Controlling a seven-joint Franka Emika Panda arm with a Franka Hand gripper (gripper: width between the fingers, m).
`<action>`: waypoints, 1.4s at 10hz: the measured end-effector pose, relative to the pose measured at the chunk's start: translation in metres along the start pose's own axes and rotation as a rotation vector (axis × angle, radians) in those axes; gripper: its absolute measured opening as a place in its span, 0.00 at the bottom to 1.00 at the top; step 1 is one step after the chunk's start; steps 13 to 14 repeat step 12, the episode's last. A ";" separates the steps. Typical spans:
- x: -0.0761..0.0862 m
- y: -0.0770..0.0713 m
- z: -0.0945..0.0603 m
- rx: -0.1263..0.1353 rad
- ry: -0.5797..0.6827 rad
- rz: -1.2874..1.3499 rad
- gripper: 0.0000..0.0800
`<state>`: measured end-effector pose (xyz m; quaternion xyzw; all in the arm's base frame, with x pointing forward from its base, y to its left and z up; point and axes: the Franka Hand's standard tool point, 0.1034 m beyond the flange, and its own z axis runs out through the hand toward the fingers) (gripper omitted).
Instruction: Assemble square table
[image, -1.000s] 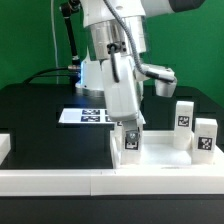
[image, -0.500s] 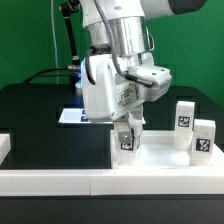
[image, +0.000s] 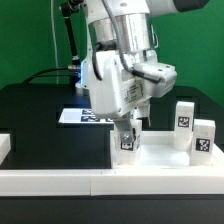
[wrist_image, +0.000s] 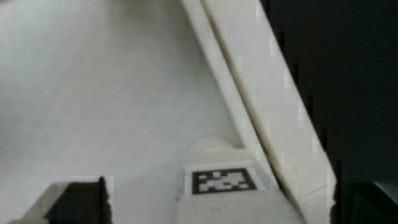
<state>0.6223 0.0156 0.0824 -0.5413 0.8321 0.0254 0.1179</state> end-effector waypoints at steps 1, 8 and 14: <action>-0.005 0.002 -0.015 0.012 -0.013 -0.006 0.80; -0.028 0.001 -0.065 0.047 -0.066 -0.023 0.81; -0.028 0.001 -0.065 0.047 -0.066 -0.024 0.81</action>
Offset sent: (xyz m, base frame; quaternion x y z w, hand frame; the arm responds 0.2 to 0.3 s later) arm 0.0007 0.0019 0.0603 0.0083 -0.0104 0.0008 0.9999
